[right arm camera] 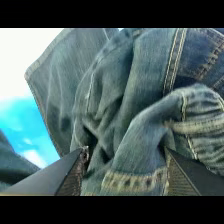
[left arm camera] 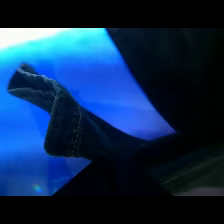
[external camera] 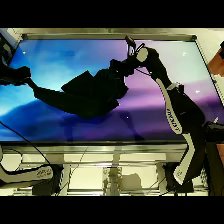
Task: Fold the clothes and pants, and hang the long-sleeved shirts on hangers.
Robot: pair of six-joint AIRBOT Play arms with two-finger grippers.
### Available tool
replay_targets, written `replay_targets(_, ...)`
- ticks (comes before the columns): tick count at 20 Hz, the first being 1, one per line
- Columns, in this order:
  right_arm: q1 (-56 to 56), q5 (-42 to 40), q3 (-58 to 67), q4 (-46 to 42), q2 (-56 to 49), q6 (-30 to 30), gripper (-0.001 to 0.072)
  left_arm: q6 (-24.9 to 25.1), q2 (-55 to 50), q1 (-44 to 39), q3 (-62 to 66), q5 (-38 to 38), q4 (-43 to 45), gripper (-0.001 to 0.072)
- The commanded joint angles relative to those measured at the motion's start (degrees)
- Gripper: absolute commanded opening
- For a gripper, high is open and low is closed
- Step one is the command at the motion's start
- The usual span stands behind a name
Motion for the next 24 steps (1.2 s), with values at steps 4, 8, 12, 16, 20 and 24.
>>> replay_targets(4,0.4,0.7,0.1,0.9,-5.4,4.3,0.0540,1.6,0.3,0.1,0.0,-0.8,-3.5,0.0036)
replay_targets(8,2.2,1.0,0.1,1.5,-7.3,3.2,0.0295,1.6,0.3,0.1,0.0,-0.4,-3.5,0.0036)
replay_targets(12,-0.3,3.2,0.2,4.3,-4.2,0.6,0.0031,0.8,0.3,2.1,0.0,3.1,-3.5,0.0035)
replay_targets(16,-10.1,12.6,0.2,1.9,8.5,-3.0,0.0030,-3.7,3.4,9.7,0.0,13.9,-10.0,0.0036)
replay_targets(20,-22.3,18.2,0.2,-0.4,21.7,-4.2,0.0030,-8.7,8.5,19.3,0.0,22.6,-16.0,0.0036)
replay_targets(24,-33.0,23.4,0.1,-0.5,29.2,-5.4,0.0030,-11.3,13.0,26.6,0.0,25.6,-17.2,0.0036)
